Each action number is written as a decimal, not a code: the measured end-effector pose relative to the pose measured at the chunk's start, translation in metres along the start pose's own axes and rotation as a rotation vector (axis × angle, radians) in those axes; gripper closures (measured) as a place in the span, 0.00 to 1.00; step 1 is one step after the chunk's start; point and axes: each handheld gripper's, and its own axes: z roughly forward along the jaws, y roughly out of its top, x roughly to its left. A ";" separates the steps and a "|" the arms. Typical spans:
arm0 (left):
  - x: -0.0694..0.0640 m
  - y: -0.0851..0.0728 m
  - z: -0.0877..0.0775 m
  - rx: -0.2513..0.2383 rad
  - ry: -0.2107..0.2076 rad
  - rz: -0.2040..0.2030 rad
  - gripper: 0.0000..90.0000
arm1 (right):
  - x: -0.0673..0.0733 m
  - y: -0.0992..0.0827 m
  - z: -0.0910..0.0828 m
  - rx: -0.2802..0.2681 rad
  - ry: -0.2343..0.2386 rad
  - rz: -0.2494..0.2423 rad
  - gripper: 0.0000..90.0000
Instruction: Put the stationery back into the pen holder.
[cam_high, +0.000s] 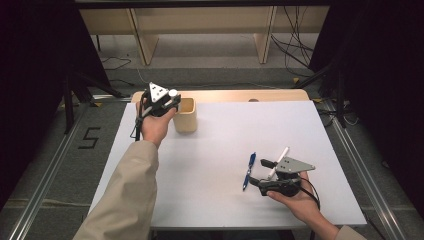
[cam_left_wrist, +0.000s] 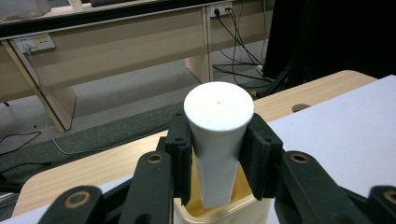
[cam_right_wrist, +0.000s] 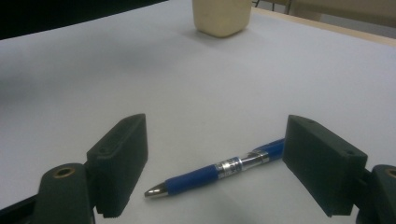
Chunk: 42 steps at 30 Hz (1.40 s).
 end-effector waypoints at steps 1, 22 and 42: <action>0.000 -0.001 0.001 0.001 0.000 -0.005 0.74 | 0.000 0.000 0.000 0.001 0.000 0.002 0.26; 0.002 -0.005 0.012 0.027 0.026 0.003 0.74 | 0.000 0.000 0.001 0.003 0.000 -0.002 0.25; -0.001 -0.013 0.021 0.054 0.034 0.016 0.74 | 0.000 0.000 0.001 0.000 0.007 -0.013 0.25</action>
